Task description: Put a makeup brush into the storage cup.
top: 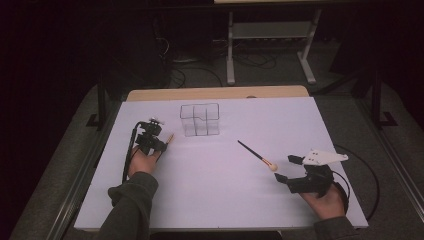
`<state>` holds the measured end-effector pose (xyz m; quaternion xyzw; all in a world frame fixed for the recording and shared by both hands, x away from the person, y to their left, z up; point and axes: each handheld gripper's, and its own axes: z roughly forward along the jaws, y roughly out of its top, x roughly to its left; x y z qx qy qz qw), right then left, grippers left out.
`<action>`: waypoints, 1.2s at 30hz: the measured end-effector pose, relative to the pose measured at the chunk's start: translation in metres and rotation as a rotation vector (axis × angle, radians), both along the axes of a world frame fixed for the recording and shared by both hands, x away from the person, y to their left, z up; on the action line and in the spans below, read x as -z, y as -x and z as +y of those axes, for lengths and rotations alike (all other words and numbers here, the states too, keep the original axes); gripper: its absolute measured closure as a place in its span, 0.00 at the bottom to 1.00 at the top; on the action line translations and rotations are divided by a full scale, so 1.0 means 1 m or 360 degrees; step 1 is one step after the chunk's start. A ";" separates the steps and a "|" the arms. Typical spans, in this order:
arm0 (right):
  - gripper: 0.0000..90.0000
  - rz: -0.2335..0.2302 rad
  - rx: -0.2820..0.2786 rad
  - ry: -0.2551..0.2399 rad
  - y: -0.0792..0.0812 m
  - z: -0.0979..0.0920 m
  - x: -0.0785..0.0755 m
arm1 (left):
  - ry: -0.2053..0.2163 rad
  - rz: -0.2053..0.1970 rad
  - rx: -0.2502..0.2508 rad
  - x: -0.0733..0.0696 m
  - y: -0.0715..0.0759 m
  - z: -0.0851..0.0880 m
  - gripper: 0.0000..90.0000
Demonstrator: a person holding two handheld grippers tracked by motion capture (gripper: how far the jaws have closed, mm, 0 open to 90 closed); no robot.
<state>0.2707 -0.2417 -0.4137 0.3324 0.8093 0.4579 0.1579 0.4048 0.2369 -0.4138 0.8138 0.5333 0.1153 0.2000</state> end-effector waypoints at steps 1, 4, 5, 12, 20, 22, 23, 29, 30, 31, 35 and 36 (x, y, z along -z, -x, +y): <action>0.22 0.0005 -0.0003 0.0005 0.000 0.001 0.000 | 0.0007 -0.0003 0.0005 -0.001 0.001 0.000 0.92; 0.22 0.0004 -0.0009 0.0007 0.000 0.003 0.000 | 0.0028 -0.0017 0.0034 -0.004 0.004 0.002 0.92; 0.22 0.0004 -0.0009 0.0007 0.000 0.003 0.000 | 0.0054 -0.0019 0.0041 -0.006 0.006 0.004 0.92; 0.22 0.0022 -0.0013 0.0001 -0.001 0.006 0.000 | 0.0151 -0.0038 0.0122 -0.017 0.013 0.008 0.92; 0.22 0.0045 -0.0042 0.0031 0.000 0.016 0.000 | 0.0251 -0.0074 0.0256 -0.024 0.025 0.011 0.92; 0.22 0.0051 -0.0052 0.0024 0.000 0.019 -0.001 | 0.0264 -0.0079 0.0271 -0.026 0.028 0.012 0.92; 0.22 0.0043 -0.0058 0.0028 0.000 0.020 -0.001 | 0.0279 -0.0090 0.0278 -0.026 0.029 0.013 0.92; 0.23 0.0061 -0.0117 0.0063 0.001 0.032 -0.003 | 0.0337 -0.0131 0.0332 -0.035 0.039 0.016 0.93; 0.23 0.0061 -0.0117 0.0063 0.001 0.032 -0.003 | 0.0340 -0.0135 0.0353 -0.037 0.040 0.017 0.93; 0.23 0.0061 -0.0123 0.0062 0.001 0.033 -0.003 | 0.0359 -0.0147 0.0363 -0.038 0.042 0.017 0.93; 0.24 0.0072 -0.0152 0.0052 0.002 0.036 -0.005 | 0.0408 -0.0171 0.0416 -0.041 0.048 0.015 0.93; 0.25 0.0076 -0.0159 0.0050 0.001 0.037 -0.006 | 0.0422 -0.0179 0.0430 -0.042 0.049 0.014 0.93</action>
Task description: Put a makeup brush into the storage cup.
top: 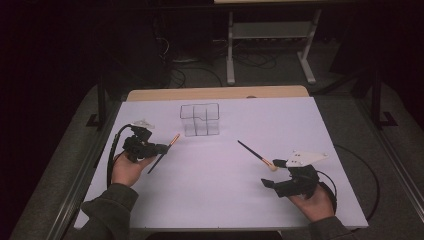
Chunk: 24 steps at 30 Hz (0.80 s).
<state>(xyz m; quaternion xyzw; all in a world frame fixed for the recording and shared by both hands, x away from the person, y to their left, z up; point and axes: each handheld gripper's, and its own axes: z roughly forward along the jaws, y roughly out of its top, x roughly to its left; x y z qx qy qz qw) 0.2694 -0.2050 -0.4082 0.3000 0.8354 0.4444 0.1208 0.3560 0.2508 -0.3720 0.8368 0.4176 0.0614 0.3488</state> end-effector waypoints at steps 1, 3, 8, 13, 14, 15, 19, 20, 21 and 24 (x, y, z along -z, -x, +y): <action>0.25 -0.0003 -0.0008 0.0000 -0.001 0.001 0.000 | 0.0014 -0.0002 0.0013 0.000 0.001 -0.001 0.93; 0.25 0.0012 -0.0023 -0.0001 -0.002 0.004 -0.001 | 0.0028 -0.0016 0.0039 -0.001 0.004 -0.005 0.93; 0.25 0.0044 -0.0069 0.0008 -0.006 0.012 -0.003 | 0.0061 -0.0028 0.0108 -0.003 0.009 -0.011 0.93; 0.26 0.0076 -0.0117 -0.0004 -0.010 0.017 -0.008 | 0.0127 -0.0047 0.0150 -0.005 0.015 -0.018 0.93; 0.27 0.0095 -0.0124 -0.0011 -0.010 0.018 -0.010 | 0.0125 -0.0058 0.0175 -0.007 0.017 -0.019 0.93; 0.27 0.0106 -0.0136 -0.0018 -0.011 0.020 -0.013 | 0.0138 -0.0067 0.0179 -0.007 0.017 -0.021 0.93; 0.27 0.0123 -0.0168 -0.0034 -0.016 0.023 -0.019 | 0.0166 -0.0086 0.0215 -0.009 0.022 -0.023 0.93; 0.27 0.0134 -0.0166 -0.0038 -0.016 0.024 -0.020 | 0.0173 -0.0090 0.0225 -0.010 0.024 -0.024 0.93; 0.27 0.0134 -0.0177 -0.0039 -0.018 0.025 -0.022 | 0.0177 -0.0093 0.0231 -0.011 0.026 -0.024 0.93; 0.27 0.0131 -0.0207 -0.0037 -0.021 0.031 -0.030 | 0.0199 -0.0124 0.0272 -0.014 0.030 -0.026 0.93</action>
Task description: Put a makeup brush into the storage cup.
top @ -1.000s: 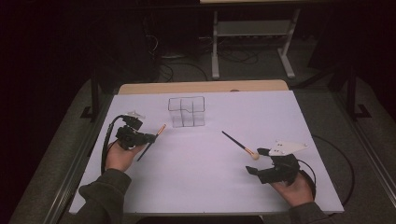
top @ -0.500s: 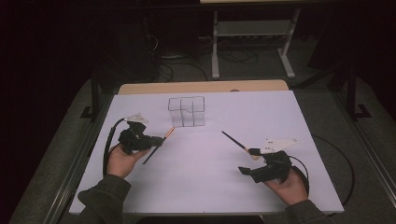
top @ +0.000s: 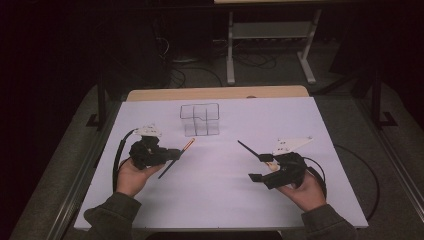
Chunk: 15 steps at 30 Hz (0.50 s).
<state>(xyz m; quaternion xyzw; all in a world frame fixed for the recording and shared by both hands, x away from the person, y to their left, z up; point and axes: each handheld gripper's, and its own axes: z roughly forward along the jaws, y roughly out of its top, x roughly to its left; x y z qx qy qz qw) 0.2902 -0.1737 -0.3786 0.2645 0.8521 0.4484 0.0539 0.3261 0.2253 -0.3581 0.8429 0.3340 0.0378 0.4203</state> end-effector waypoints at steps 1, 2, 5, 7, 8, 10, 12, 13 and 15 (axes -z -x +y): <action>0.27 0.0000 0.0000 0.0000 0.000 0.000 0.000 | 0.0009 -0.0007 0.0005 -0.001 0.001 -0.001 0.93; 0.27 -0.0005 -0.0009 0.0000 -0.001 0.001 -0.002 | 0.0014 -0.0015 0.0020 -0.002 0.002 -0.002 0.93; 0.27 -0.0011 -0.0035 0.0006 -0.004 0.007 -0.009 | 0.0033 -0.0038 0.0053 -0.003 0.005 -0.005 0.93; 0.27 -0.0012 -0.0052 0.0006 -0.005 0.010 -0.012 | 0.0037 -0.0042 0.0080 -0.003 0.007 -0.007 0.93; 0.27 -0.0016 -0.0060 0.0005 -0.006 0.012 -0.014 | 0.0036 -0.0049 0.0095 -0.003 0.008 -0.009 0.93; 0.27 -0.0015 -0.0069 0.0003 -0.008 0.015 -0.016 | 0.0041 -0.0059 0.0120 -0.004 0.010 -0.011 0.93; 0.27 -0.0019 -0.0083 -0.0012 -0.010 0.018 -0.017 | 0.0047 -0.0087 0.0162 -0.004 0.012 -0.014 0.92; 0.27 -0.0008 -0.0088 -0.0020 -0.010 0.020 -0.018 | 0.0048 -0.0073 0.0166 -0.003 0.013 -0.016 0.93; 0.27 -0.0009 -0.0105 -0.0023 -0.012 0.024 -0.018 | 0.0048 -0.0086 0.0199 -0.003 0.014 -0.018 0.93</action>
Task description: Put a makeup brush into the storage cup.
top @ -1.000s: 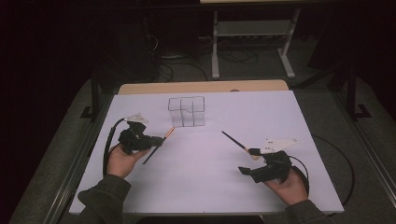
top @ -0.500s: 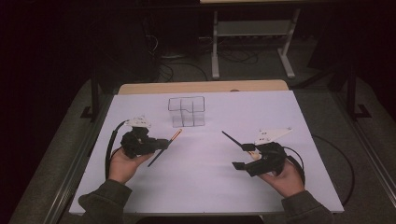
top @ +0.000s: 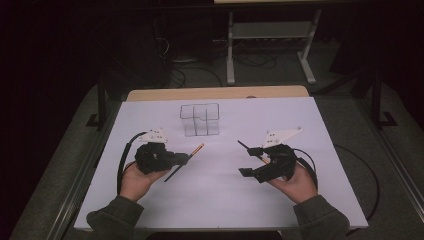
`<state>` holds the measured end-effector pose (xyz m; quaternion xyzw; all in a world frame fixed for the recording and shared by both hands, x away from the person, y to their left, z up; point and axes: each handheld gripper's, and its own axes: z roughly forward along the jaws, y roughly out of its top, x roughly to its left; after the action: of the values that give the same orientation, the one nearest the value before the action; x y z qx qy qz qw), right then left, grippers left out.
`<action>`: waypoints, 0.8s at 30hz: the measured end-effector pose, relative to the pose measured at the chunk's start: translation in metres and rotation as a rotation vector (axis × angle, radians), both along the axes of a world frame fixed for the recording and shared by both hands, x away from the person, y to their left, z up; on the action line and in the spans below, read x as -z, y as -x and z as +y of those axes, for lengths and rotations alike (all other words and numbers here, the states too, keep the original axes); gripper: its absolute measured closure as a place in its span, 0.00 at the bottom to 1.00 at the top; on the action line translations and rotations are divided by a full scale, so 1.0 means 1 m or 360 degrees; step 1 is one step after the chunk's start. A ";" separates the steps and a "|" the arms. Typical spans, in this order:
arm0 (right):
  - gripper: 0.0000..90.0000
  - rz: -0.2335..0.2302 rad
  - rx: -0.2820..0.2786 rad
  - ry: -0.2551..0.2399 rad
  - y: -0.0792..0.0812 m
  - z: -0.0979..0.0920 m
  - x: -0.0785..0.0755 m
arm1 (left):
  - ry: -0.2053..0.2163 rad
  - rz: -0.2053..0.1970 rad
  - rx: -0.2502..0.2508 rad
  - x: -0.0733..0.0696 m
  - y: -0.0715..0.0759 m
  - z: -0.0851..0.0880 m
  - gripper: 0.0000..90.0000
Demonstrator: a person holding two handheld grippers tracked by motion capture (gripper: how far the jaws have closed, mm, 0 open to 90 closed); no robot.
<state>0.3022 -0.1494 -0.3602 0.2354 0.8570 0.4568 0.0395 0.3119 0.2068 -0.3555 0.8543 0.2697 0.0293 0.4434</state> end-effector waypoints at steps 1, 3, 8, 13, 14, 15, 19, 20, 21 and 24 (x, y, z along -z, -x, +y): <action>0.27 0.0001 -0.0008 -0.0003 -0.001 0.002 0.000 | 0.0005 0.0005 0.0003 0.000 0.001 -0.002 0.93; 0.27 0.0009 -0.0026 -0.0008 -0.003 0.006 0.000 | 0.0006 -0.0001 0.0033 0.002 0.002 -0.004 0.92; 0.28 0.0048 -0.0072 -0.0041 -0.008 0.014 -0.001 | 0.0025 -0.0012 0.0102 0.003 0.006 -0.010 0.93; 0.31 0.0067 -0.0127 -0.0049 -0.012 0.024 -0.003 | 0.0033 -0.0028 0.0190 0.004 0.009 -0.017 0.93; 0.32 0.0076 -0.0135 -0.0050 -0.013 0.026 -0.004 | 0.0036 -0.0040 0.0219 0.005 0.011 -0.020 0.93; 0.35 0.0092 -0.0164 -0.0050 -0.014 0.028 -0.004 | 0.0024 -0.0047 0.0237 0.004 0.011 -0.021 0.93; 0.39 0.0131 -0.0241 -0.0057 -0.016 0.035 -0.004 | 0.0009 -0.0076 0.0321 0.004 0.014 -0.024 0.93; 0.39 0.0144 -0.0261 -0.0054 -0.017 0.035 -0.004 | 0.0008 -0.0077 0.0329 0.004 0.015 -0.025 0.93; 0.40 0.0152 -0.0269 -0.0060 -0.018 0.036 -0.003 | 0.0023 -0.0075 0.0328 0.004 0.016 -0.026 0.93; 0.42 0.0182 -0.0301 -0.0069 -0.019 0.039 -0.002 | 0.0022 -0.0094 0.0368 0.004 0.017 -0.027 0.92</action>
<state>0.3211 -0.1103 -0.3586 0.1801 0.8661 0.4628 -0.0578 0.2952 0.1800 -0.3596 0.8754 0.1563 0.0012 0.4575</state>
